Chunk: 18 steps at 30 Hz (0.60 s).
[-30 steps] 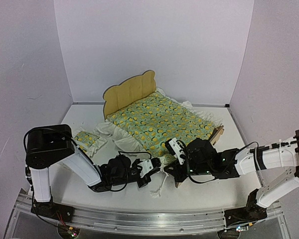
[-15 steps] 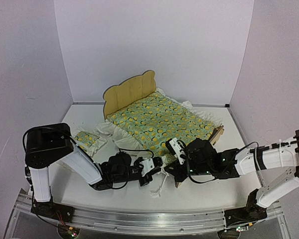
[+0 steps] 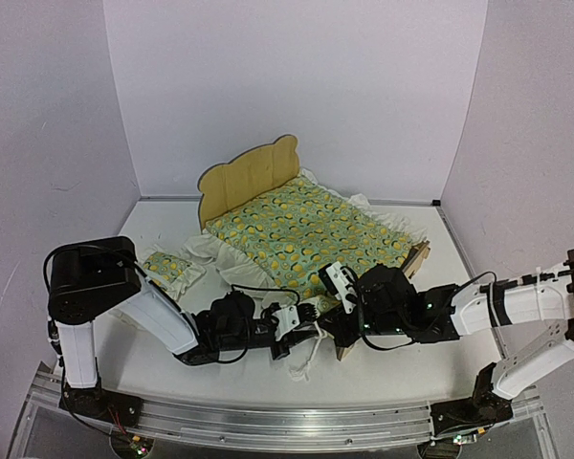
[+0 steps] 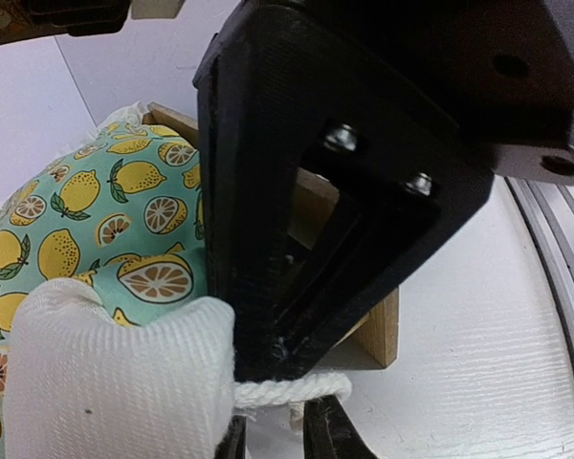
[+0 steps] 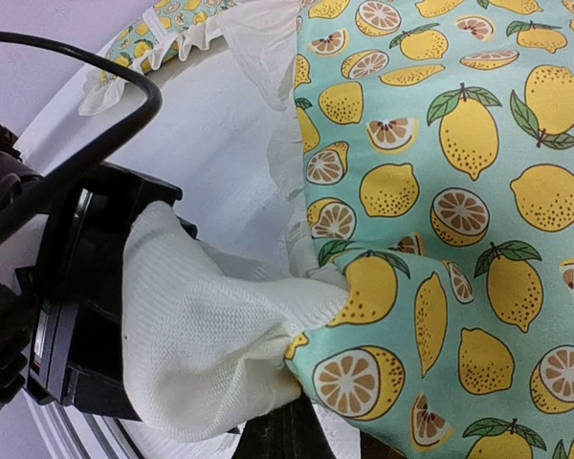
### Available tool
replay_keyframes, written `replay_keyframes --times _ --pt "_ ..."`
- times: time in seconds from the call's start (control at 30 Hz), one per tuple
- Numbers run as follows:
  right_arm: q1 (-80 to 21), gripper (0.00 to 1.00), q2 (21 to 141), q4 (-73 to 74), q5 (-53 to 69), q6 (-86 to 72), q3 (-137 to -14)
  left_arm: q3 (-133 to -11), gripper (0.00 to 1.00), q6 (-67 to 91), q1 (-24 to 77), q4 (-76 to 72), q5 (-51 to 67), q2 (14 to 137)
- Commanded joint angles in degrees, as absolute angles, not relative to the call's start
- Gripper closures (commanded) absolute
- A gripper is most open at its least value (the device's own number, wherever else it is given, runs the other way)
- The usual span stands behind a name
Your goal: Set up the pet bed
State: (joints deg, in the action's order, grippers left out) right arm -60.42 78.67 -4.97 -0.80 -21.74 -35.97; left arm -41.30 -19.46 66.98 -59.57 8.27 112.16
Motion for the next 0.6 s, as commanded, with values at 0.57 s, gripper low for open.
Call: replay_keyframes --times 0.57 --pt "-60.7 1.00 78.2 -5.1 2.8 -22.5 -37.4 -47.8 1.00 -9.5 66.3 -62.6 1.6 112.8"
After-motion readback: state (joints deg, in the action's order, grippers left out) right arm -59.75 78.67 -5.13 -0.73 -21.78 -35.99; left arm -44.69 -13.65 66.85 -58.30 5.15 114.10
